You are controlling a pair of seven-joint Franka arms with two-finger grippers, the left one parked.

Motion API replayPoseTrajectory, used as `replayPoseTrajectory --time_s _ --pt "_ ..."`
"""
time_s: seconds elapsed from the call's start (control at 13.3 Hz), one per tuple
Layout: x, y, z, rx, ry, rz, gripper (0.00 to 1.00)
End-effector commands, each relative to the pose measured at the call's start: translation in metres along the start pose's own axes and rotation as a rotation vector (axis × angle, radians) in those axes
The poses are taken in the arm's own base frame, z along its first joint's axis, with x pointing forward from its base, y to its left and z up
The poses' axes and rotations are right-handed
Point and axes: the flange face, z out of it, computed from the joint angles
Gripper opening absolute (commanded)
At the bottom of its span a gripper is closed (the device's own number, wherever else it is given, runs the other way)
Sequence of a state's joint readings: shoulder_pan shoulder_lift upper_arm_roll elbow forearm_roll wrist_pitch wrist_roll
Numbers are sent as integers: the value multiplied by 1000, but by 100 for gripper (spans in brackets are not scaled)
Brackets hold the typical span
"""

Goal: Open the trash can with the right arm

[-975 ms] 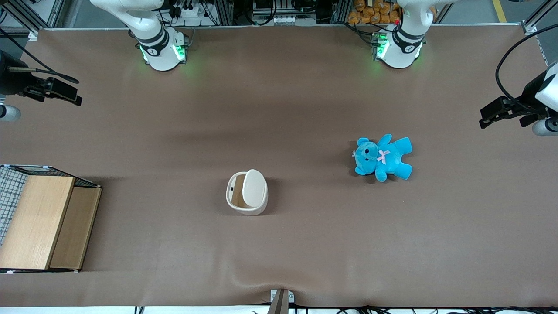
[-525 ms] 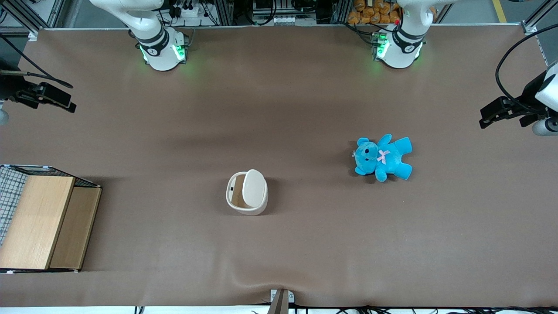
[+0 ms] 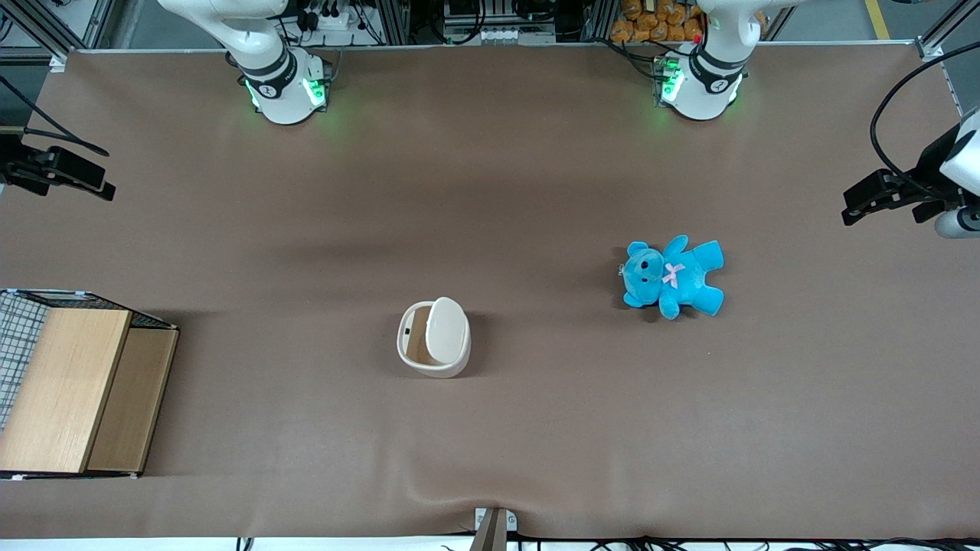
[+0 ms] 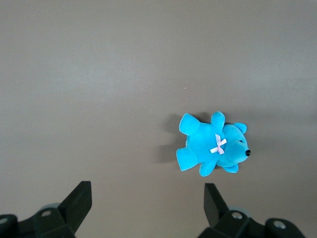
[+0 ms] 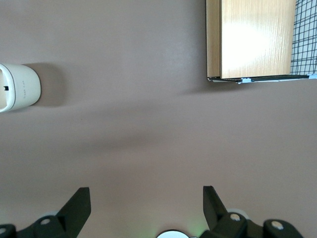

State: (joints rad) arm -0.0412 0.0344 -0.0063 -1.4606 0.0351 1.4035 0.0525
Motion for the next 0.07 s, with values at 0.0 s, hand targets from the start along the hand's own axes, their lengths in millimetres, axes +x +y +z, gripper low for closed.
replayPoseTrajectory --time_s 0.0 --pt "1 6 -1 -10 0 -9 100"
